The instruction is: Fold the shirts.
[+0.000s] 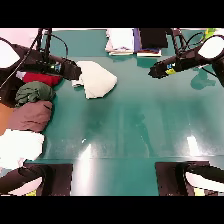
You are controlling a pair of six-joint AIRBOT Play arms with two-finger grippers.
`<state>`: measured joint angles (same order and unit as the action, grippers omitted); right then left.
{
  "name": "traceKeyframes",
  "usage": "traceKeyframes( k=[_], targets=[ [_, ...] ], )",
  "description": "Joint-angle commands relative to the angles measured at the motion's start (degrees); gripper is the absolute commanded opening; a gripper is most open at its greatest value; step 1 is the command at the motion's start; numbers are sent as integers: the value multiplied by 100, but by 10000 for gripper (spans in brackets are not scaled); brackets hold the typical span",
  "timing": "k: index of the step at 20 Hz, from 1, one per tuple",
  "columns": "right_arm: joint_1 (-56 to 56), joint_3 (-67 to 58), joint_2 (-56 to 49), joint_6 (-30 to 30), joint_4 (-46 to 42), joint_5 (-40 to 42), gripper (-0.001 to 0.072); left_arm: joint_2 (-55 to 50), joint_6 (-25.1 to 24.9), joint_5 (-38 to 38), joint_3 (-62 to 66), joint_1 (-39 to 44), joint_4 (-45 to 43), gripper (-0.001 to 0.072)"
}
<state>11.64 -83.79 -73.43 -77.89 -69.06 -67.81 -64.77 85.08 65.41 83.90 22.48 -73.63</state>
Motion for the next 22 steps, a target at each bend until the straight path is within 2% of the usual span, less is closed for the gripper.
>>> traceKeyframes(
  k=[1,9,11,12,13,14,15,18,22],
  targets=[
    [0,11,-7,-2,11,11,19,4,-2,7,-7,2,0,28],
    [0,33,-39,-2,9,37,19,4,44,-68,-2,4,221,28],
    [0,33,-42,-2,9,37,19,-4,-7,-404,-2,2,144,30],
    [0,33,-39,-2,9,37,19,-4,-2,-625,-2,2,-131,250],
    [0,33,-42,-2,9,37,19,-50,175,-756,-2,-9,-442,518],
    [0,33,-42,-2,9,37,19,-168,472,-782,0,-74,-750,550],
    [0,33,-39,-2,11,42,19,-350,614,-708,-2,-184,-911,551],
    [4,33,-39,-4,205,70,19,-1287,621,-321,-2,-564,-857,552],
    [7,33,-39,-4,511,-48,19,-2636,590,-291,-2,-717,-385,552]
  ],
)
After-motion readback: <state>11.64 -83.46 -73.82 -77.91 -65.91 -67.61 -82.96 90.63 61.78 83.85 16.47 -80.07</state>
